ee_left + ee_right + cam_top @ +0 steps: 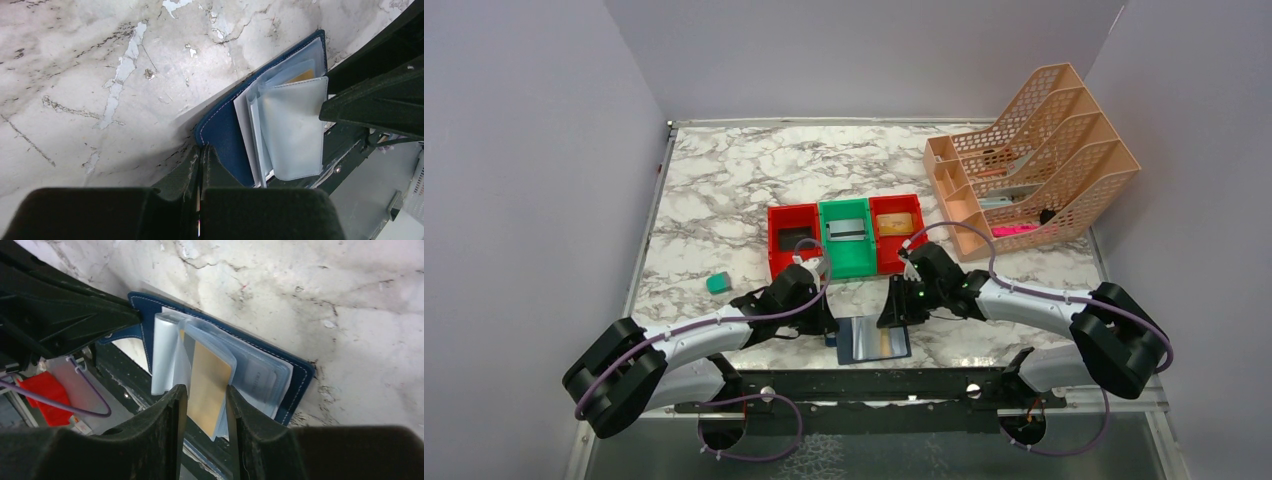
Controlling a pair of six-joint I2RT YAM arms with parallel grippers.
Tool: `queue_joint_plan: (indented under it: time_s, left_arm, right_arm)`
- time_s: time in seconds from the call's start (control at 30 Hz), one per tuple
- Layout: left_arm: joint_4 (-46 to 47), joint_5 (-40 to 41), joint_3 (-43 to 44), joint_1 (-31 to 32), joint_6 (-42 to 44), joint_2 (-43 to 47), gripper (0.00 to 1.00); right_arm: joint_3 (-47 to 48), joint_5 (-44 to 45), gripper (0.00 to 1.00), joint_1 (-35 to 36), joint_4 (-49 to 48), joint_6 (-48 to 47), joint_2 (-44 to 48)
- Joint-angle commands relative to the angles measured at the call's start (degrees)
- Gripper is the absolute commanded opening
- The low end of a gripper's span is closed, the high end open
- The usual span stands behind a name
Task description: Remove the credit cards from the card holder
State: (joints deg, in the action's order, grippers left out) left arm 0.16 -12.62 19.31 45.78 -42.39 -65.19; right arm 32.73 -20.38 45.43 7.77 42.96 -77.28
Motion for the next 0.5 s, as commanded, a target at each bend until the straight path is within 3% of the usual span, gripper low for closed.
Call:
queue_joint_plan:
  time_s: [0.0, 0.47]
  left_arm:
    - [1.68, -0.40, -0.41, 0.32, -0.04, -0.38, 0.00]
    - [1.49, -0.19, -0.22, 0.35, 0.03, -0.05, 0.00]
  right_arm:
    - [2.00, -4.25, 0.40, 0.71, -2.84, -0.44, 0.67]
    - [2.36, -1.70, 0.47, 0.89, -0.68, -0.67, 0.70]
